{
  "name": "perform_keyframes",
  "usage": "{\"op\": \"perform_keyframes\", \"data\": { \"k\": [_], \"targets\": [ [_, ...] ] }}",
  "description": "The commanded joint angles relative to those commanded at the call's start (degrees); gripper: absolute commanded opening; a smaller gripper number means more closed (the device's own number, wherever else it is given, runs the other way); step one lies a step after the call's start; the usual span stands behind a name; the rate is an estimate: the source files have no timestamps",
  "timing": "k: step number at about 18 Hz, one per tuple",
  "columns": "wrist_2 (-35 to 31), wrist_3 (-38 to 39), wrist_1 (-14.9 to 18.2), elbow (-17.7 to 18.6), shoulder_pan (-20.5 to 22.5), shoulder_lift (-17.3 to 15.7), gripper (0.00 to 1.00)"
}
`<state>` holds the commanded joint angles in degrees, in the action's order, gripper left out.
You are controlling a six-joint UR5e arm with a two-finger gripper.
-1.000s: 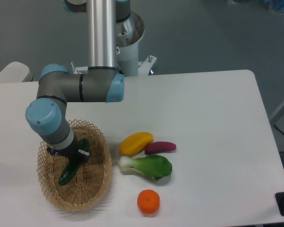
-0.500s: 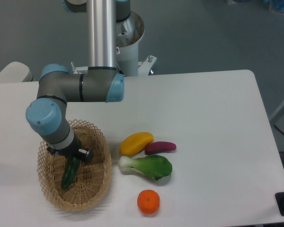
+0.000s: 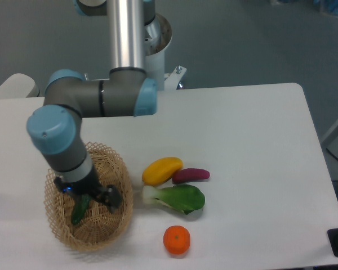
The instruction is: Place the cucumber in the basket
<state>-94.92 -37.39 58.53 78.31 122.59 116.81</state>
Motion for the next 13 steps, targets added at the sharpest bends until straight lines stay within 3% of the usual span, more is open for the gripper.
{"op": "perform_keyframes", "data": {
  "k": [4,7,13],
  "targets": [
    [0.09,-11.09,0.88,0.0,6.5,-2.02,1.0],
    [0.44,-24.35,4.12,-0.18,11.25,-3.25,1.0],
    [3.52,-46.25,6.41,0.44,19.69,-5.36,1.0]
  ]
}}
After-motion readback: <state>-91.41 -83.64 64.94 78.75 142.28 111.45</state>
